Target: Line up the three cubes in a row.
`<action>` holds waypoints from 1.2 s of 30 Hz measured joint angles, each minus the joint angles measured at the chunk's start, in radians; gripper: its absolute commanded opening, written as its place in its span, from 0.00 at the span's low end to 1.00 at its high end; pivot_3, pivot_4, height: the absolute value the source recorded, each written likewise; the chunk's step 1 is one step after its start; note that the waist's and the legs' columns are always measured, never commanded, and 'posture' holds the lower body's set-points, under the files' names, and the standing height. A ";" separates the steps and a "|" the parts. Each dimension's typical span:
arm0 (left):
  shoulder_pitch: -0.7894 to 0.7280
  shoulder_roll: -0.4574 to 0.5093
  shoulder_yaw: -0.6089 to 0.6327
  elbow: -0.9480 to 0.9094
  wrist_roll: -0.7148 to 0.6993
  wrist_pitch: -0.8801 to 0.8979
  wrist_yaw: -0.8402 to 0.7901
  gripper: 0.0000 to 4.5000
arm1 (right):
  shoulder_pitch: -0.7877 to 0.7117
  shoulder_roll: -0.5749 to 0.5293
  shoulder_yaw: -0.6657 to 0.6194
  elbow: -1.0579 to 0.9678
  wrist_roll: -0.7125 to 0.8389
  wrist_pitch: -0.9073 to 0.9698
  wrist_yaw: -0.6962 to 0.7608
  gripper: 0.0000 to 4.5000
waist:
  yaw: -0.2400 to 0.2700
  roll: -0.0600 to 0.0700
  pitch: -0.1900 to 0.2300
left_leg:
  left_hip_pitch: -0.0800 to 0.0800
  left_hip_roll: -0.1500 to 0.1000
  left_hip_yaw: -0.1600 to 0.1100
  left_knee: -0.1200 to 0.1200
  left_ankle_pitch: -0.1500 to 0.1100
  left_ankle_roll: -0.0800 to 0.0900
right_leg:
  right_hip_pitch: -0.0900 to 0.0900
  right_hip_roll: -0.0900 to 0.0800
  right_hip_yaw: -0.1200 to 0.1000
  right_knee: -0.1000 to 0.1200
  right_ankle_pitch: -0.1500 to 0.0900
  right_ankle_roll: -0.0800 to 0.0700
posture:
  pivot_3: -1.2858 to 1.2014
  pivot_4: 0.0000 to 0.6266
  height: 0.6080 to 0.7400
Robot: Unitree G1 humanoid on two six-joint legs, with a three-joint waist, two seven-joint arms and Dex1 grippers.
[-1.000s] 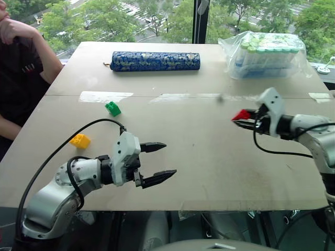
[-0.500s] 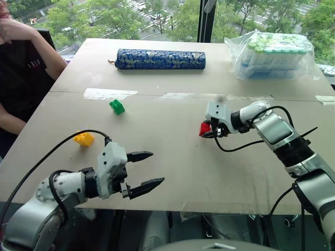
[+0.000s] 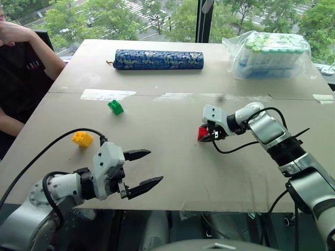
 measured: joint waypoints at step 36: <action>-1.060 0.045 -0.353 1.301 0.470 -0.068 0.088 1.00 | 0.419 -0.080 -0.464 -0.893 0.413 0.117 -0.268 0.99 | 0.026 -0.004 0.002 | -0.001 -0.004 -0.004 0.001 0.000 0.000 | 0.003 -0.001 -0.006 0.000 0.000 0.000 | 0.52 0.24 1.00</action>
